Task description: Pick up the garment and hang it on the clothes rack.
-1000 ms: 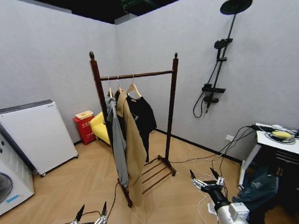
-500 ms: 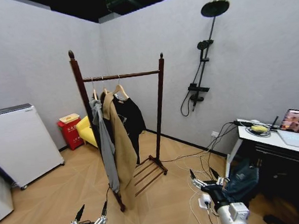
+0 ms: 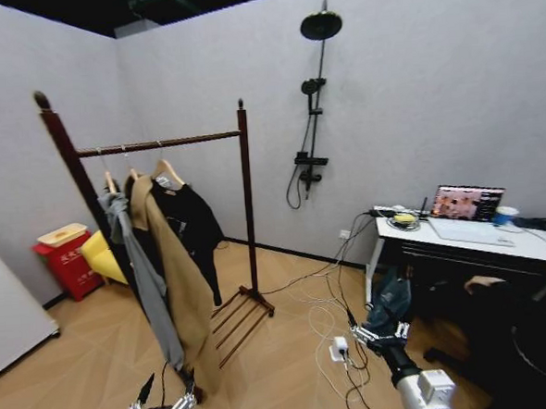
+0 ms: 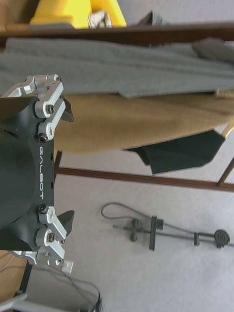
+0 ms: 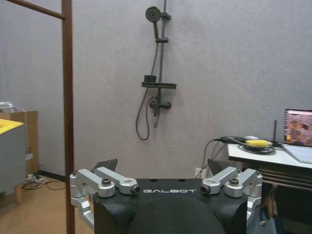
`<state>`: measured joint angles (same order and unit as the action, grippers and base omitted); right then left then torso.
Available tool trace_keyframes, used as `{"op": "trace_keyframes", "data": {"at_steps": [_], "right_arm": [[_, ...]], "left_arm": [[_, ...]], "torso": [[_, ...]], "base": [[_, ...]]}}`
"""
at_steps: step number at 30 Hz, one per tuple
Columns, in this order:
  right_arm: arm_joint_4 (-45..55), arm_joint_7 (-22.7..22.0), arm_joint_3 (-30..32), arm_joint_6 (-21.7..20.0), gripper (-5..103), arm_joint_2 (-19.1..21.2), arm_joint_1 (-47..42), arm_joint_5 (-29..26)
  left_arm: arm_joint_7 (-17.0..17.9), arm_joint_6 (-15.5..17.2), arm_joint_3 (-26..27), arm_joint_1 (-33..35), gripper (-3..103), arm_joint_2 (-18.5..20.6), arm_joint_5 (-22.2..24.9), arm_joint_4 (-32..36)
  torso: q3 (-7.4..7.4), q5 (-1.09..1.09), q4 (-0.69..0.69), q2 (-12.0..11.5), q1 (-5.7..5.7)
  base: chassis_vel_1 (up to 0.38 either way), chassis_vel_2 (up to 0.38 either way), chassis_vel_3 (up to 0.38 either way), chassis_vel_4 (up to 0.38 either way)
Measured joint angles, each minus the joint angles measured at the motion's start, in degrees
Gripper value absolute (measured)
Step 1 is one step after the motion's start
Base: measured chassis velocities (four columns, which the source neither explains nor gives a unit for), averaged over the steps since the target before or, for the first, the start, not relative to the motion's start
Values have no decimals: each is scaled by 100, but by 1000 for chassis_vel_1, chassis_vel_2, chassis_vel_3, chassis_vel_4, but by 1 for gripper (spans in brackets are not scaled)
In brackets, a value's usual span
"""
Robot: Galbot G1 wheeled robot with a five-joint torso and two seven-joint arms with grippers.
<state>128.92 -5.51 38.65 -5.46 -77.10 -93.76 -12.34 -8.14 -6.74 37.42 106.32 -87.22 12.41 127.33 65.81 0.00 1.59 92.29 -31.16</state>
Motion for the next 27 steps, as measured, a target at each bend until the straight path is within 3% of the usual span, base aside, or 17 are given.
{"op": "trace_keyframes", "data": {"at_steps": [27], "right_arm": [[0, 0, 0, 0, 100, 0, 1, 0]], "left_arm": [[-1, 0, -1, 0, 100, 0, 0, 0]], "torso": [[0, 0, -2, -1, -1]], "base": [[-103, -105, -107, -111]]}}
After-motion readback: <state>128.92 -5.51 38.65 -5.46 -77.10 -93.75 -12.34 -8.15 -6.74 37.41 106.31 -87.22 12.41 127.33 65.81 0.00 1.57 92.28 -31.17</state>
